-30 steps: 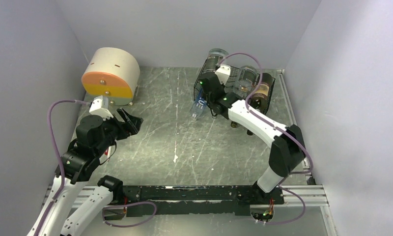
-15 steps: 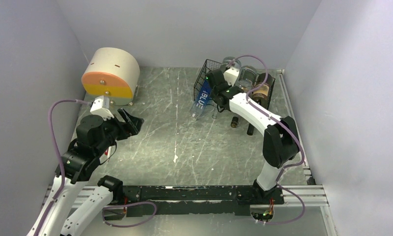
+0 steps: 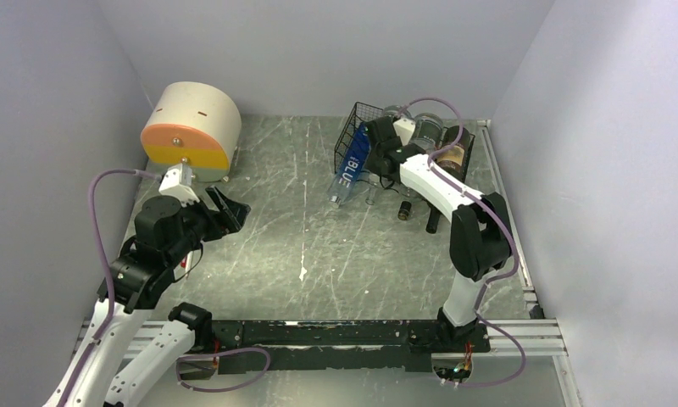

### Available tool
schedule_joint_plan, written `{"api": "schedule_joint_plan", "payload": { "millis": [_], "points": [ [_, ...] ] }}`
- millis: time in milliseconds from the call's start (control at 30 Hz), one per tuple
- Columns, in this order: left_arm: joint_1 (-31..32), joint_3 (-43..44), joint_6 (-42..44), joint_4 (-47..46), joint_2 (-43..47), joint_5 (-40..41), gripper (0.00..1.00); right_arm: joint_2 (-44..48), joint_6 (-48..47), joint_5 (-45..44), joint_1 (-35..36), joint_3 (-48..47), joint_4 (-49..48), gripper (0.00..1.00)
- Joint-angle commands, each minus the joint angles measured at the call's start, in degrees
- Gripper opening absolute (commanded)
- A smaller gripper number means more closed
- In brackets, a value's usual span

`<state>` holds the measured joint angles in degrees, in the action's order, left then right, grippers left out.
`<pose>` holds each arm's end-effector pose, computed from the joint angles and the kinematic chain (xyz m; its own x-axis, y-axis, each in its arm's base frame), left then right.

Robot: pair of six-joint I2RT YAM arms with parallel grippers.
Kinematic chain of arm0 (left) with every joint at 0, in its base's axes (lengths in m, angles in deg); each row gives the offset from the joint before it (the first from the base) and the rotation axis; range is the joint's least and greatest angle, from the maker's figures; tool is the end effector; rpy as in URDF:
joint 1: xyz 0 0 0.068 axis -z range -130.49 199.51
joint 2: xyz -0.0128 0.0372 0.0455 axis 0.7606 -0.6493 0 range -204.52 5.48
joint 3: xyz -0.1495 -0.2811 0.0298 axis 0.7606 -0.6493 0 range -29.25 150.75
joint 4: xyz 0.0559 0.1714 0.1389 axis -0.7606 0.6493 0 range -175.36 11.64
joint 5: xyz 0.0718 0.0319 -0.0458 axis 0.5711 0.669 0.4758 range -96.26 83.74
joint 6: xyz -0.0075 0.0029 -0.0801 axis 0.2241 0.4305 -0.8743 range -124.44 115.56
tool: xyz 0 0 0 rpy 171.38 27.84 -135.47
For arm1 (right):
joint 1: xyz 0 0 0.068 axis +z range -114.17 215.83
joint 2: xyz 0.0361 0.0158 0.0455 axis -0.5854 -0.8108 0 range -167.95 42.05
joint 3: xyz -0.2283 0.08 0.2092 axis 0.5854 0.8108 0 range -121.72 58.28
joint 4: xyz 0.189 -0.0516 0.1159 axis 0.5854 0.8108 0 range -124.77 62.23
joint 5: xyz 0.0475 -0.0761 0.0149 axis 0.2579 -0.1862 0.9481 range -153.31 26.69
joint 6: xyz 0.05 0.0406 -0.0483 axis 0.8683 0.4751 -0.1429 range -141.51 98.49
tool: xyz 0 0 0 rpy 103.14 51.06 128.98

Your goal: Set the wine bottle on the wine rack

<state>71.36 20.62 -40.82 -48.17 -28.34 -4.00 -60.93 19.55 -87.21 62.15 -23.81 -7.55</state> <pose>0.0736 -0.0266 0.3509 -0.4697 -0.4503 -0.7593 0.0731 0.8373 -0.5418 0.3695 0.1514 0.2972 -0.6102 0.3682 -0.7015 0.3155 0.9251 0.2111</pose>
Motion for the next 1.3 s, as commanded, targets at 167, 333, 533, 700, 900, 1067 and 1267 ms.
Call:
{"api": "schedule_joint_plan", "payload": {
  "millis": [167,333,533,700,900,1067,1267],
  "points": [
    [0.20,0.63,0.96,-0.31,-0.74,-1.86,0.82,1.65,-2.26,-1.93,-3.04,-2.91,-9.11,0.44],
    [0.13,0.46,0.95,-0.43,-0.87,-1.80,0.82,0.67,-3.27,-1.08,-3.80,-4.13,-8.97,0.51],
    [0.13,1.10,1.13,-0.29,-1.11,-1.45,0.82,-0.36,-4.31,-0.88,-3.84,-5.77,-8.02,0.60],
    [0.17,1.42,1.35,-0.28,-1.40,-1.29,0.82,2.23,-4.84,-1.51,-3.91,-4.50,-8.58,0.64],
    [0.13,0.92,2.11,-0.86,-1.83,-0.78,0.82,10.58,-8.89,1.84,-3.66,2.20,-14.54,0.75],
    [0.13,2.09,3.35,-0.09,-2.35,2.79,0.82,18.47,-11.10,4.99,-3.50,7.77,-18.39,0.76],
    [0.16,7.58,7.32,2.62,-4.31,15.38,0.87,28.00,-12.18,12.62,-2.93,17.23,-26.27,0.74]
  ]
}}
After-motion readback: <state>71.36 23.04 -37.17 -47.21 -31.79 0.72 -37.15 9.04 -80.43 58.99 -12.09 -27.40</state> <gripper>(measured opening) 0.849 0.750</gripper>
